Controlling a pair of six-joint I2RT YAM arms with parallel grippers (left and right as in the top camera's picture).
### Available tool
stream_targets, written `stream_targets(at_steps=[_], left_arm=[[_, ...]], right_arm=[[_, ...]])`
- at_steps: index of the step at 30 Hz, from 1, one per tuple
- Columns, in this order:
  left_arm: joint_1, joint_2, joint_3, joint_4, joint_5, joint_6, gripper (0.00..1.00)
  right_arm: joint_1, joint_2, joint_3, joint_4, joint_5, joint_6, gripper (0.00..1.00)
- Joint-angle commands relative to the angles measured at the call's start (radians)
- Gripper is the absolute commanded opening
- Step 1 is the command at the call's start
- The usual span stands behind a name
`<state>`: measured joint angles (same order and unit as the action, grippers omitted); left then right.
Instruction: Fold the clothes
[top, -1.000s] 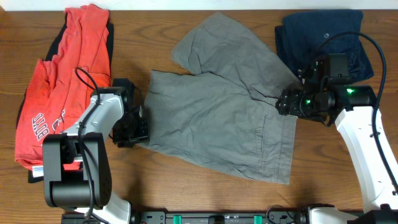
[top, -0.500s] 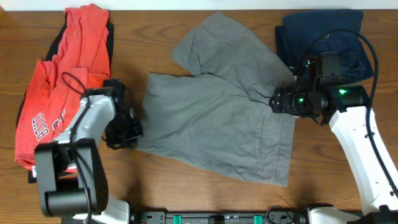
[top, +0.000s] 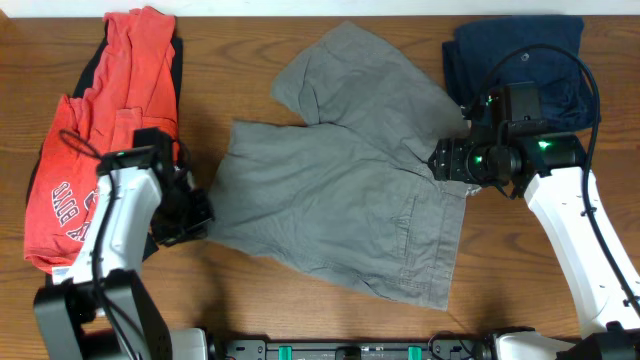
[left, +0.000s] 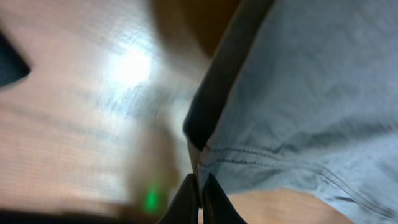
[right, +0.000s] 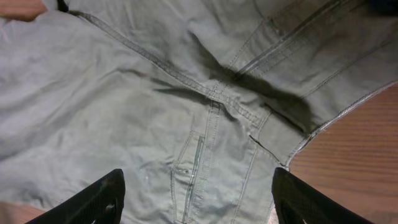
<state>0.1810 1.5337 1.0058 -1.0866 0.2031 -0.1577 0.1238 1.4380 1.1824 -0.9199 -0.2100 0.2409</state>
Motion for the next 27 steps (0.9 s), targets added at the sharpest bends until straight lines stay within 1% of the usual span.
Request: stream_targets(at_steps=[1, 6, 10, 15, 18, 19, 20, 22, 23, 25, 27], left_arm=[[0.044, -0.096, -0.003, -0.046, 0.025, -0.024, 0.06], [0.046, -0.226, -0.003, -0.126, 0.025, -0.044, 0.06], [0.046, -0.321, -0.003, -0.191, 0.025, -0.095, 0.06], [0.046, -0.407, -0.003, -0.228, 0.025, -0.156, 0.06], [0.046, -0.431, -0.003, -0.237, 0.025, -0.163, 0.06], [0.046, -0.433, -0.003, -0.238, 0.027, -0.163, 0.14], [0.044, -0.433, -0.003, -0.24, 0.036, -0.161, 0.36], [0.037, -0.43, -0.003, -0.233, 0.041, -0.137, 0.66], [0.032, -0.428, -0.003, -0.225, 0.041, -0.125, 0.75], [0.02, -0.428, -0.003, -0.205, 0.04, -0.101, 0.86], [0.009, -0.428, -0.003, -0.165, 0.04, -0.085, 0.9]], right_arm=[[0.008, 0.006, 0.014, 0.016, -0.003, -0.013, 0.74], [0.008, 0.007, 0.014, 0.041, -0.003, -0.013, 0.73], [0.008, 0.007, 0.014, 0.049, -0.004, -0.013, 0.73], [0.008, 0.007, 0.014, 0.05, -0.004, -0.013, 0.73], [0.008, 0.007, 0.014, 0.049, -0.004, -0.013, 0.73], [0.008, 0.007, 0.014, 0.049, -0.004, -0.013, 0.73], [0.008, 0.007, 0.014, 0.049, -0.004, -0.013, 0.73], [0.008, 0.007, 0.014, 0.049, -0.004, -0.013, 0.73], [0.008, 0.007, 0.014, 0.048, -0.004, -0.013, 0.74], [0.008, 0.007, 0.014, 0.046, -0.004, -0.013, 0.75], [0.008, 0.007, 0.014, 0.041, -0.004, -0.014, 0.75]])
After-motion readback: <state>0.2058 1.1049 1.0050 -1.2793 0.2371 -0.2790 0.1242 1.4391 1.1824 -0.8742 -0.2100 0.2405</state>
